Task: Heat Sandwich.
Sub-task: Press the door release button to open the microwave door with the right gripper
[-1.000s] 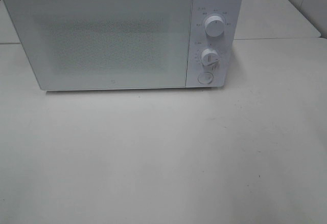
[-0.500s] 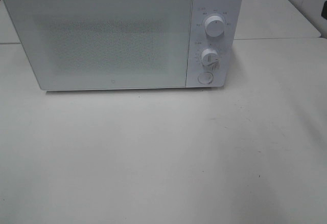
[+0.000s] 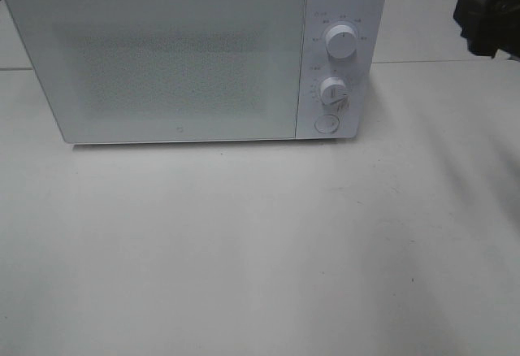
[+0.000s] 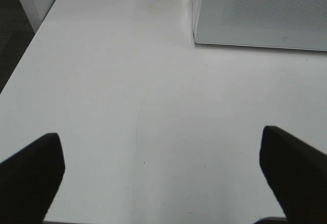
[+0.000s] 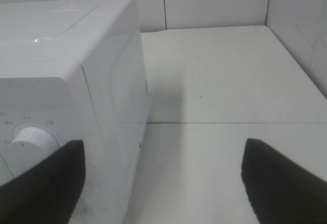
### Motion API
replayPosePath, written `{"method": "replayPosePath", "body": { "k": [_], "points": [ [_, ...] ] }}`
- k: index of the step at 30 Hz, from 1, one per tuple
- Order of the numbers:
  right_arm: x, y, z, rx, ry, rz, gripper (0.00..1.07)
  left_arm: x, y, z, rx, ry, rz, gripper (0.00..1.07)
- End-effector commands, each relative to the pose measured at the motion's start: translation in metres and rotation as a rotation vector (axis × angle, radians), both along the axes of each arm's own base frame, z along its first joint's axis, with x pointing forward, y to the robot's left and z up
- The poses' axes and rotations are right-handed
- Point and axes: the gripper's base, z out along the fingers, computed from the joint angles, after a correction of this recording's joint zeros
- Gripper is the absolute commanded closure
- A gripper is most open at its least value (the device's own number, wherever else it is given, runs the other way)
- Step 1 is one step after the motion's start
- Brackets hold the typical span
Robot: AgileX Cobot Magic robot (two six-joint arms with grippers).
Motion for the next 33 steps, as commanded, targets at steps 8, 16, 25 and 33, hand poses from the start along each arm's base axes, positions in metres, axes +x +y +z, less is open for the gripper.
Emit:
{"method": "replayPosePath", "body": {
  "k": [8, 16, 25, 33],
  "points": [
    [0.002, 0.033, -0.047, -0.082, -0.022, -0.016, 0.31, 0.0, 0.0, 0.001, 0.0, -0.013, 0.001, 0.1],
    [-0.001, 0.065, -0.071, -0.121, 0.0, 0.011, 0.31, 0.0, 0.0, 0.001, 0.0, -0.013, 0.001, 0.1],
    [-0.013, 0.096, -0.097, -0.118, 0.047, 0.009, 0.31, 0.0, 0.0, 0.001, 0.0, -0.013, 0.001, 0.1],
    [-0.026, 0.115, -0.107, -0.107, 0.065, 0.01, 0.31, 0.0, 0.0, 0.001, 0.0, -0.013, 0.001, 0.1]
  ]
}}
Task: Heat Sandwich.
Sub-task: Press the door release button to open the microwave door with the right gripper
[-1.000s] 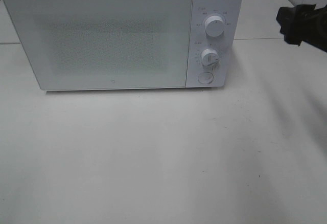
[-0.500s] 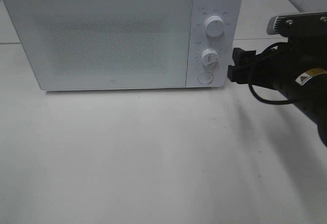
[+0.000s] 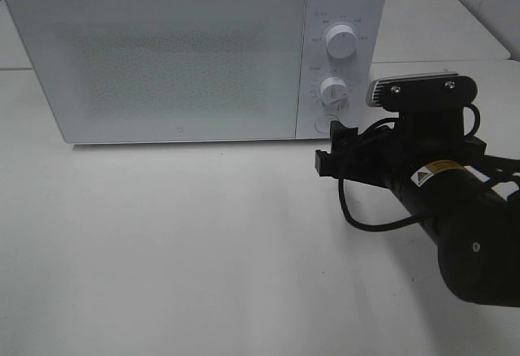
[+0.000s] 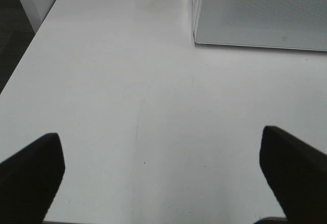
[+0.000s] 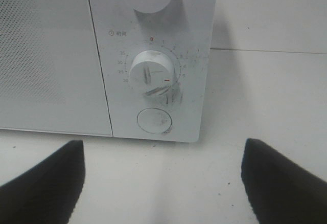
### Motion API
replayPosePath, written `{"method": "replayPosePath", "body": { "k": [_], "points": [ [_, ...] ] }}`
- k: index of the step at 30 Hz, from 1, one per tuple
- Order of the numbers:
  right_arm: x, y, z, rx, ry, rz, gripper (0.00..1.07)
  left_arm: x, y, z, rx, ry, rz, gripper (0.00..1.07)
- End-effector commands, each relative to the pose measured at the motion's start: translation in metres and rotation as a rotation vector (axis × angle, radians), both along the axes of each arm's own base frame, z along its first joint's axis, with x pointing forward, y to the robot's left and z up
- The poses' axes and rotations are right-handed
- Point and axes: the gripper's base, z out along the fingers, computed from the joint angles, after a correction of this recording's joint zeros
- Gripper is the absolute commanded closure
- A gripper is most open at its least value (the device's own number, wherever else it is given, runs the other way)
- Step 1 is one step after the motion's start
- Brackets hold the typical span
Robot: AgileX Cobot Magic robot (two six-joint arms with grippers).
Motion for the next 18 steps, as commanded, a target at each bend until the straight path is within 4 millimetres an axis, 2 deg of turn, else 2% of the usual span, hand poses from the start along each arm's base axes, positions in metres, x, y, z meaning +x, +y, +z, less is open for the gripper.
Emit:
{"method": "replayPosePath", "body": {
  "k": [1, 9, 18],
  "points": [
    [-0.002, 0.0048, 0.0011, 0.006, -0.021, 0.003, 0.31, -0.0002, -0.0002, 0.0007, 0.0, -0.013, 0.001, 0.1],
    [-0.0066, 0.0083, -0.0031, 0.136, 0.014, -0.049, 0.31, -0.0002, -0.0002, 0.0007, 0.0, -0.013, 0.001, 0.1],
    [-0.0066, 0.0083, -0.003, 0.564, 0.045, -0.179, 0.33, -0.0002, -0.0002, 0.0007, 0.0, -0.013, 0.001, 0.1]
  ]
}}
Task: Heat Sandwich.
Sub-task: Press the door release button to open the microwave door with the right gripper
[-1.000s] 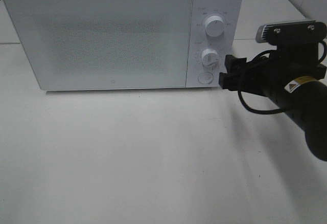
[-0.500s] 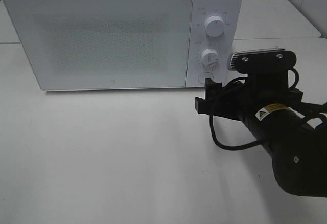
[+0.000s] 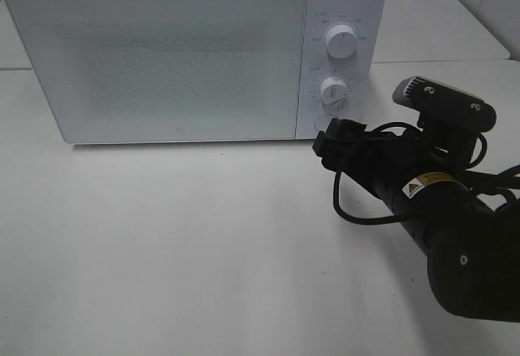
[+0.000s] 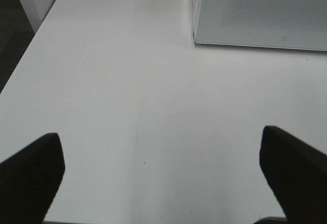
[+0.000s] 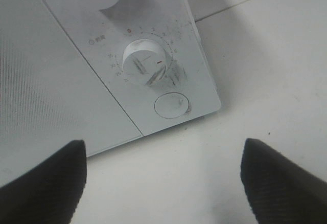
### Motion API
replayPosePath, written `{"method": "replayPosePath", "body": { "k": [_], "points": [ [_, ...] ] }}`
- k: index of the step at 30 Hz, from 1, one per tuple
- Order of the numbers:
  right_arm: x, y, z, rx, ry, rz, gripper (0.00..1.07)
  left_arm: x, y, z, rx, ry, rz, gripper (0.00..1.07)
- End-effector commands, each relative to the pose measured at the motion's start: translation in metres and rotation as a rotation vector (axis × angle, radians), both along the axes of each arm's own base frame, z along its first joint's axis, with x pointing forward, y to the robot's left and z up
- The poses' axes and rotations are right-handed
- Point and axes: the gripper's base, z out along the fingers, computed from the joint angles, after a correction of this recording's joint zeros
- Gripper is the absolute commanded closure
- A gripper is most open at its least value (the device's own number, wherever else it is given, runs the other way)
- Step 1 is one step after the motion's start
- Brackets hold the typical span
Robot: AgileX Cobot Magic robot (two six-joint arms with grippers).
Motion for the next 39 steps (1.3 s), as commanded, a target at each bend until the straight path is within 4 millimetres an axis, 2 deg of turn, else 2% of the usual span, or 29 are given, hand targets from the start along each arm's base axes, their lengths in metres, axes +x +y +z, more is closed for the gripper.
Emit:
{"method": "replayPosePath", "body": {
  "k": [1, 2, 5, 6, 10, 13, 15, 16, 18, 19, 20, 21, 22, 23, 24, 25, 27, 35, 39],
  "points": [
    [0.0, 0.002, 0.003, 0.268, -0.001, -0.08, 0.34, 0.0, 0.0, 0.001, 0.0, -0.013, 0.001, 0.1],
    [0.0, 0.002, 0.003, 0.268, -0.001, -0.08, 0.34, 0.0, 0.0, 0.001, 0.0, -0.013, 0.001, 0.1],
    [0.0, 0.002, 0.003, 0.497, 0.015, -0.153, 0.38, 0.0, 0.0, 0.001, 0.0, -0.013, 0.001, 0.1],
    [0.0, 0.002, 0.003, 0.497, 0.015, -0.153, 0.38, 0.0, 0.0, 0.001, 0.0, -0.013, 0.001, 0.1],
    [0.0, 0.002, 0.003, 0.721, 0.031, -0.224, 0.43, 0.0, 0.0, 0.001, 0.0, -0.013, 0.001, 0.1],
    [0.0, 0.002, 0.003, 0.777, 0.039, -0.243, 0.46, 0.0, 0.0, 0.001, 0.0, -0.013, 0.001, 0.1],
    [0.0, 0.002, 0.002, 0.858, 0.056, -0.272, 0.55, 0.0, 0.0, 0.001, 0.0, -0.013, 0.001, 0.1],
    [0.0, 0.002, 0.002, 0.858, 0.056, -0.272, 0.55, 0.0, 0.0, 0.001, 0.0, -0.013, 0.001, 0.1],
    [-0.001, 0.002, 0.0, 0.905, 0.079, -0.293, 0.62, 0.0, 0.0, 0.001, 0.0, -0.013, 0.001, 0.1],
    [-0.002, 0.003, -0.002, 0.959, 0.111, -0.32, 0.73, 0.0, 0.0, 0.001, 0.0, -0.013, 0.001, 0.1],
    [-0.002, 0.003, -0.002, 0.959, 0.111, -0.32, 0.73, 0.0, 0.0, 0.001, 0.0, -0.013, 0.001, 0.1],
    [-0.002, 0.003, -0.003, 0.976, 0.12, -0.329, 0.78, 0.0, 0.0, 0.001, 0.0, -0.013, 0.001, 0.1],
    [-0.002, 0.003, -0.004, 0.994, 0.131, -0.339, 0.84, 0.0, 0.0, 0.001, 0.0, -0.013, 0.001, 0.1],
    [-0.003, 0.003, -0.004, 1.026, 0.142, -0.354, 0.94, 0.0, 0.0, 0.001, 0.0, -0.013, 0.001, 0.1],
    [-0.003, 0.004, -0.004, 1.035, 0.145, -0.356, 1.0, 0.0, 0.0, 0.001, 0.0, -0.013, 0.001, 0.1],
    [-0.003, 0.004, -0.004, 1.035, 0.145, -0.356, 1.0, 0.0, 0.0, 0.001, 0.0, -0.013, 0.001, 0.1],
    [-0.003, 0.004, -0.005, 1.054, 0.152, -0.363, 1.07, 0.0, 0.0, 0.001, 0.0, -0.013, 0.001, 0.1],
    [-0.004, 0.005, -0.008, 1.1, 0.194, -0.393, 1.07, 0.0, 0.0, 0.001, 0.0, -0.013, 0.001, 0.1],
    [0.002, 0.005, -0.007, 1.084, 0.195, -0.359, 1.07, 0.0, 0.0, 0.001, 0.0, -0.013, 0.001, 0.1]
  ]
}}
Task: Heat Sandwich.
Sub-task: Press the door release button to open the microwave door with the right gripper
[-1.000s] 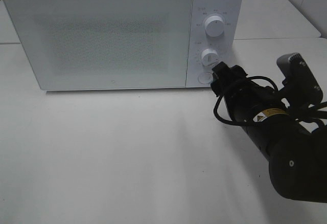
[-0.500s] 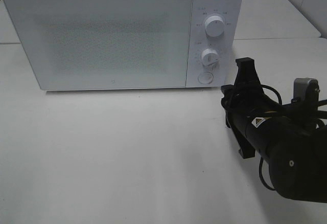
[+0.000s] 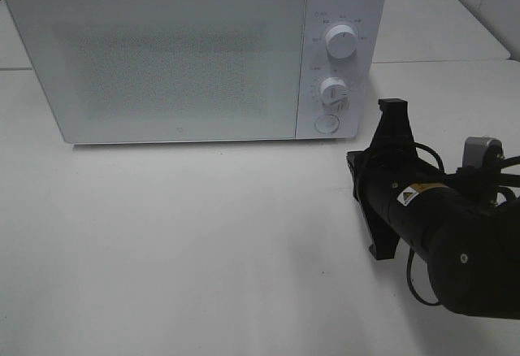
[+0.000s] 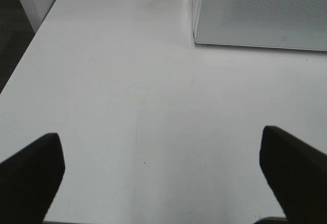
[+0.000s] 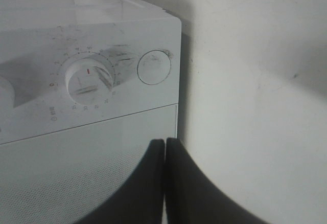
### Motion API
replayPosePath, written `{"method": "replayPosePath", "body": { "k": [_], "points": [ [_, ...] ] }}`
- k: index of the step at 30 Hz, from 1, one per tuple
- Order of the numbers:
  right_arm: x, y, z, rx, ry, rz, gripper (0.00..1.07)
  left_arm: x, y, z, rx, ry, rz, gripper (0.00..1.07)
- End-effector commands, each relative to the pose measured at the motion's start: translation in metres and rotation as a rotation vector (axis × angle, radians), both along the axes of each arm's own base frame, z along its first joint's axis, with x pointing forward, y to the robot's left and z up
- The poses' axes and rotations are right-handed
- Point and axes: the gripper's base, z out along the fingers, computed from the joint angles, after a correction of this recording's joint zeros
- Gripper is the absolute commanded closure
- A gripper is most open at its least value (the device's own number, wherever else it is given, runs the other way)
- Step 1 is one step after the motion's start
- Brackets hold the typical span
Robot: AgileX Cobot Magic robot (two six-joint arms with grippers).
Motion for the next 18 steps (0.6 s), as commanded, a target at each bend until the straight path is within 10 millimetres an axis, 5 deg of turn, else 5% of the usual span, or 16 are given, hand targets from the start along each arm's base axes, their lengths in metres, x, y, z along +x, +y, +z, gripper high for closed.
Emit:
{"method": "replayPosePath", "body": {
  "k": [1, 18],
  "points": [
    [0.01, 0.005, 0.001, -0.001, -0.02, 0.049, 1.07, 0.0, 0.0, 0.001, 0.0, -0.013, 0.001, 0.1],
    [0.05, 0.011, -0.02, 0.04, 0.004, 0.013, 1.07, 0.0, 0.0, 0.001, 0.0, -0.013, 0.001, 0.1]
  ]
}}
